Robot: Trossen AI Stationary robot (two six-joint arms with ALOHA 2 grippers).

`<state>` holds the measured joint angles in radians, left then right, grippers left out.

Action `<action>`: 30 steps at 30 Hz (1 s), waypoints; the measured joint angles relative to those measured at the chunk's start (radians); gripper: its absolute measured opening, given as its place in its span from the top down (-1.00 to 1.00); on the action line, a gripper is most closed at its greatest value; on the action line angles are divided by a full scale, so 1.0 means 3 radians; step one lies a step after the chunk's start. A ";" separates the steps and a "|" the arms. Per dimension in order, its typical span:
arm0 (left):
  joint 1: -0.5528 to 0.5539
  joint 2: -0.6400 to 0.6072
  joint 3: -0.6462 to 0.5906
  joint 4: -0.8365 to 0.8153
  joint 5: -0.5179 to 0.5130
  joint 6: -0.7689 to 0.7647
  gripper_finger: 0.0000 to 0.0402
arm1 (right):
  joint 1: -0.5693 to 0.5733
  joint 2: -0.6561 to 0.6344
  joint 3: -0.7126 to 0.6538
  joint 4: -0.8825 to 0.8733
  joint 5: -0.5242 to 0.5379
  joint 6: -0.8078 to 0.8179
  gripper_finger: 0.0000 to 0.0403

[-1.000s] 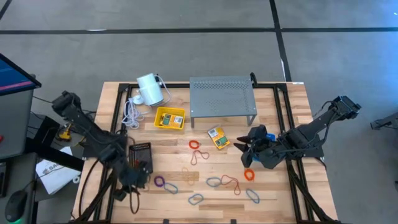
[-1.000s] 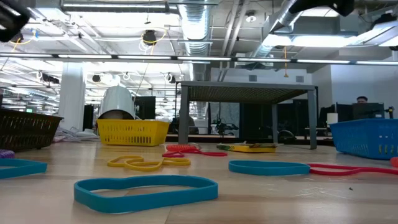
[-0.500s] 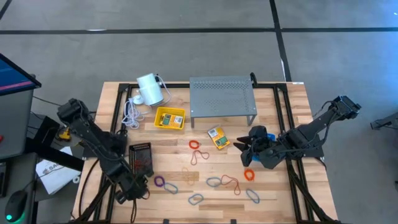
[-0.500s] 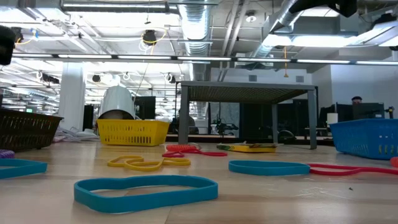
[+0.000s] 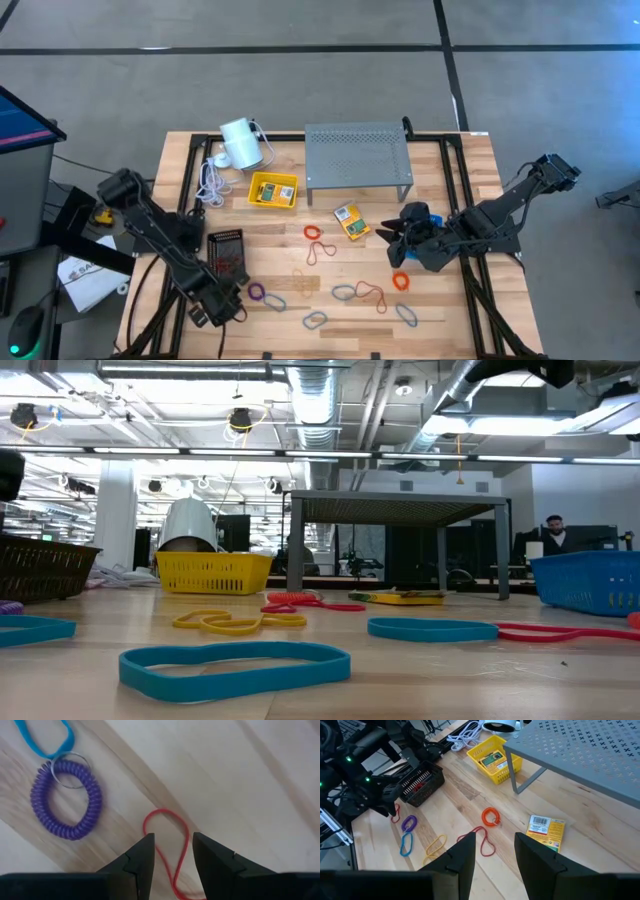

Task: Pick & Place Office Desk Supplies
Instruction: Put the red rubber band into the black bin

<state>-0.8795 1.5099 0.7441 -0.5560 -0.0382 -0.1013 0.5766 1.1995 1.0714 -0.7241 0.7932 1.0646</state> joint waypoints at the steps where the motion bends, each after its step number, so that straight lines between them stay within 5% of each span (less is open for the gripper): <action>1: -0.0001 0.0024 0.0000 0.0000 -0.0020 0.0000 0.36 | 0.0000 0.0000 0.0000 -0.0003 -0.0001 -0.0005 0.34; 9: 0.0004 0.0063 0.0001 0.0040 -0.0224 -0.0013 0.36 | 0.0000 0.0088 -0.0001 -0.0004 -0.0010 -0.0005 0.34; 30: 0.0077 0.0354 0.0017 0.0170 -0.0133 -0.0030 0.36 | 0.0040 0.0338 -0.0003 0.0109 -0.0024 -0.0003 0.34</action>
<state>-0.8563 1.6162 0.7490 -0.5049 -0.0780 -0.1104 0.5885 1.3010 1.0706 -0.6913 0.7861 1.0637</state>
